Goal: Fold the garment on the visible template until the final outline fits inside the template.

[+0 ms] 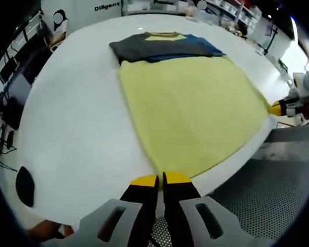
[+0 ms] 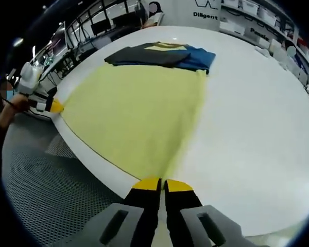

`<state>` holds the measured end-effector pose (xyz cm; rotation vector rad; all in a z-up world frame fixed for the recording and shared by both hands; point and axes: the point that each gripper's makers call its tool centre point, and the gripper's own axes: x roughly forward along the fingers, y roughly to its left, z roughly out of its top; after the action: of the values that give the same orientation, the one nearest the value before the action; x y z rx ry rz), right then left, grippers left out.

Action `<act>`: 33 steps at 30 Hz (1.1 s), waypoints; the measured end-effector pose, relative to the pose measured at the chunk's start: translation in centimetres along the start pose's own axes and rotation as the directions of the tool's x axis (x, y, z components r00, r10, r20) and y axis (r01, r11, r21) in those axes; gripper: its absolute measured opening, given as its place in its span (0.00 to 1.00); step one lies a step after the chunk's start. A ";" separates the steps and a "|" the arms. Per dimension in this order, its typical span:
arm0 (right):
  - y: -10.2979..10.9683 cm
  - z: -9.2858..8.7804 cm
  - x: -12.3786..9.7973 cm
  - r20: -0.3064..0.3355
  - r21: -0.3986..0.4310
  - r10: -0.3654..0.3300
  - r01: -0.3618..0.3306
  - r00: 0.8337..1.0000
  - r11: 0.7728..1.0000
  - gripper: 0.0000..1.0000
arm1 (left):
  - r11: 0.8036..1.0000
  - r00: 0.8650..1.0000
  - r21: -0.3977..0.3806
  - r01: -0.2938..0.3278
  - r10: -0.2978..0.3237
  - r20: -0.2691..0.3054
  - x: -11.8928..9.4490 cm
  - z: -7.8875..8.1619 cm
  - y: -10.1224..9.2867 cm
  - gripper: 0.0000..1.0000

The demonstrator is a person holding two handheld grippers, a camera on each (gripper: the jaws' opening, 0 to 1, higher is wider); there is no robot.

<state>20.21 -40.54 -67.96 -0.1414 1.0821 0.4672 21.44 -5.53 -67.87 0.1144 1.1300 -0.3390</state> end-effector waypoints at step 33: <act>1.2 -2.5 -1.3 -0.102 0.013 0.034 -0.033 0.994 0.999 0.00 | 0.999 0.995 0.004 0.044 -0.043 -0.090 -0.9 -2.3 -1.1 0.06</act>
<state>17.16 -40.73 -67.84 -0.1385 1.1891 0.4883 18.72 -5.76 -67.98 0.1115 1.2222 -0.3794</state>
